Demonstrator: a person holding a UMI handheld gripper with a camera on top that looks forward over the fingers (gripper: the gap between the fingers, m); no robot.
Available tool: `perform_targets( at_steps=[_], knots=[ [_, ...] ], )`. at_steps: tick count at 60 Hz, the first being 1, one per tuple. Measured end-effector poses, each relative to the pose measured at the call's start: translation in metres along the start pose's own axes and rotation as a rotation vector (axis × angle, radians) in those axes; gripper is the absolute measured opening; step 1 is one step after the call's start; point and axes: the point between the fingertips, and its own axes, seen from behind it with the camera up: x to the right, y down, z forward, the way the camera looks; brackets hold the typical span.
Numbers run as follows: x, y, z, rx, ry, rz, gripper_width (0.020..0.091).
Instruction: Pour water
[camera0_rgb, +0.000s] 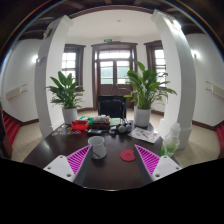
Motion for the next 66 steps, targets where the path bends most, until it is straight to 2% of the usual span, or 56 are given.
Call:
perform_targets(
  at_steps=[8, 9, 10, 13, 22, 33, 40, 47, 50, 54, 55, 56, 58, 62, 65, 66],
  knots=[
    [0.027, 0.037, 0.004, 0.022, -0.007, -0.044, 0.0829],
    [0.024, 0.025, 0.008, 0.021, 0.003, -0.041, 0.0829],
    [0.041, 0.046, 0.005, 0.022, 0.011, -0.038, 0.083],
    [0.068, 0.066, 0.007, 0.015, 0.044, -0.019, 0.083],
    [0.148, 0.098, 0.015, 0.002, 0.162, 0.051, 0.0828],
    [0.223, 0.086, 0.053, 0.078, 0.278, 0.049, 0.0824],
    [0.233, 0.073, 0.085, 0.123, 0.254, 0.052, 0.0825],
    [0.227, 0.068, 0.107, 0.13, 0.209, 0.059, 0.0818],
    [0.224, 0.066, 0.114, 0.137, 0.194, 0.048, 0.075],
    [0.229, 0.065, 0.116, 0.147, 0.211, 0.033, 0.0612],
    [0.231, 0.065, 0.116, 0.149, 0.22, 0.03, 0.0558],
    [0.232, 0.065, 0.117, 0.15, 0.223, 0.028, 0.0534],
    [0.23, 0.065, 0.119, 0.148, 0.233, 0.029, 0.0528],
    [0.232, 0.066, 0.119, 0.144, 0.227, 0.048, 0.0442],
    [0.233, 0.064, 0.118, 0.145, 0.229, 0.051, 0.034],
    [0.233, 0.064, 0.118, 0.15, 0.23, 0.046, 0.0339]
  ],
)
